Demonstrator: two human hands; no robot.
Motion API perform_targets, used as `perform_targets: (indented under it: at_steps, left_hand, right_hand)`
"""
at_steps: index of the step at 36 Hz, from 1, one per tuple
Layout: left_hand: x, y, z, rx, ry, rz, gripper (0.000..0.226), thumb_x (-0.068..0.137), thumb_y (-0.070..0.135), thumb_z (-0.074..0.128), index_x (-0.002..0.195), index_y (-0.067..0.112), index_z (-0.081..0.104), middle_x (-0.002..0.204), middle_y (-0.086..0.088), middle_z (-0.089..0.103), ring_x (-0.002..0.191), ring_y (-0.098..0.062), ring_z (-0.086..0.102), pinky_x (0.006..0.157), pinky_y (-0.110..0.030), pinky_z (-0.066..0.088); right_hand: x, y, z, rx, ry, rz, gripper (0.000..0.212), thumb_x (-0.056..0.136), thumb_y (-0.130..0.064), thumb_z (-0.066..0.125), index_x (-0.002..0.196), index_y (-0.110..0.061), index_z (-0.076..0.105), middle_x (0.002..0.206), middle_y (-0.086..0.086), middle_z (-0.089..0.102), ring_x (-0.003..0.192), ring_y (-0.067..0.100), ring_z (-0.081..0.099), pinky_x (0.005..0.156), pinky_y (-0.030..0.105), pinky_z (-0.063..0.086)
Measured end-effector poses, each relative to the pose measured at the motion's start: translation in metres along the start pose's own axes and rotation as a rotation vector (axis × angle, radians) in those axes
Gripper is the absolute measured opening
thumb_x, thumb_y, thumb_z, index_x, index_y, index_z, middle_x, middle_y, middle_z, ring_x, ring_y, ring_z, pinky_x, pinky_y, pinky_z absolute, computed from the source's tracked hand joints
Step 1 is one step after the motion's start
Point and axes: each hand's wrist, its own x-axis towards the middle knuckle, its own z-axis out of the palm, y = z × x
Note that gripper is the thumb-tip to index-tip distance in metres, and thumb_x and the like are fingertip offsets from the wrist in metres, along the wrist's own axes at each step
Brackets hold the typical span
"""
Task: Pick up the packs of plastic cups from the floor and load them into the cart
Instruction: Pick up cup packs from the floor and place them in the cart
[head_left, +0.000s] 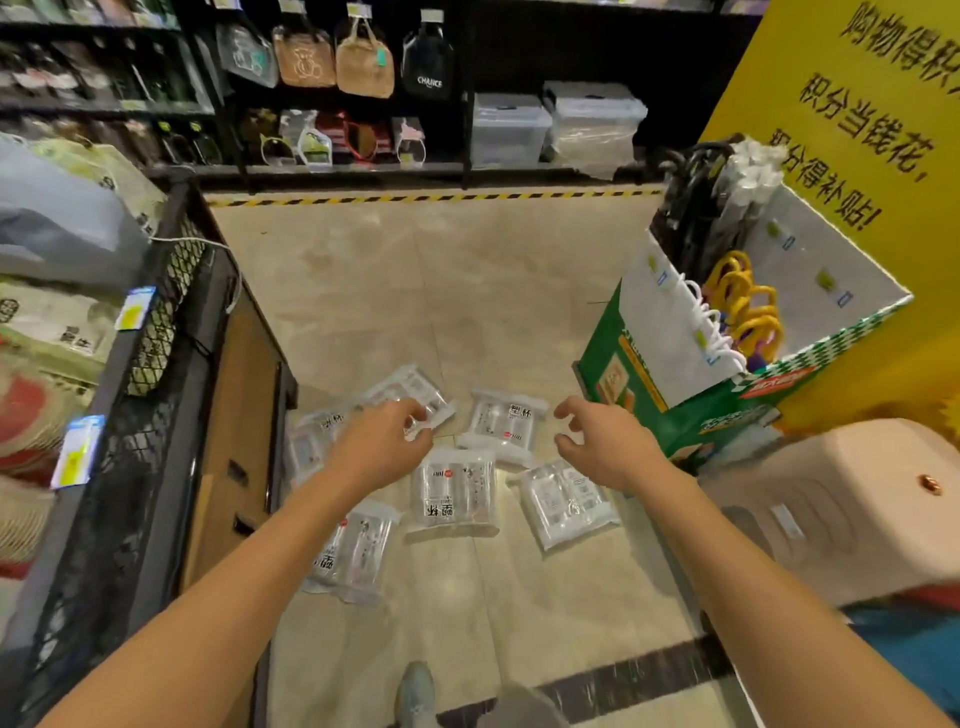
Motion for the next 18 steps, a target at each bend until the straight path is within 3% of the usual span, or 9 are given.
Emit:
perform_targets:
  at_steps: [7,11,13,18]
  left_hand:
    - [0.062,-0.024,0.032,-0.074,-0.078,-0.069,0.046,0.092,0.032,0.055,0.136,0.02,0.05,0.126,-0.004,0.061,0.104,-0.02,0.06,0.088,-0.039,0.051]
    - [0.101,-0.04,0.063,-0.139,-0.127,-0.148,0.05,0.091,0.028,0.057,0.14,0.021,0.046,0.128,-0.007,0.058,0.111,-0.024,0.059,0.092,-0.038,0.049]
    - [0.124,-0.055,0.088,-0.167,-0.143,-0.196,0.051,0.091,0.029,0.057,0.14,0.024,0.046,0.133,-0.005,0.055,0.12,-0.025,0.055,0.096,-0.037,0.046]
    - [0.181,-0.102,0.172,-0.208,-0.16,-0.296,0.05,0.093,0.03,0.057,0.141,0.029,0.043,0.134,-0.004,0.051,0.12,-0.023,0.053,0.093,-0.033,0.042]
  right_hand:
    - [0.073,0.02,0.035,0.049,-0.084,-0.007,0.042,0.094,-0.037,0.055,0.133,-0.025,0.049,0.113,0.003,0.067,0.096,0.022,0.063,0.082,0.04,0.053]
    - [0.125,0.041,0.072,0.084,-0.155,-0.014,0.045,0.094,-0.035,0.055,0.137,-0.023,0.048,0.127,0.006,0.062,0.108,0.028,0.062,0.084,0.038,0.048]
    - [0.153,0.054,0.097,0.104,-0.22,-0.019,0.046,0.094,-0.036,0.055,0.138,-0.025,0.046,0.127,0.009,0.062,0.11,0.029,0.06,0.085,0.04,0.05]
    - [0.225,0.092,0.186,0.118,-0.332,0.009,0.049,0.096,-0.037,0.052,0.142,-0.026,0.042,0.13,0.011,0.058,0.118,0.029,0.056,0.089,0.041,0.047]
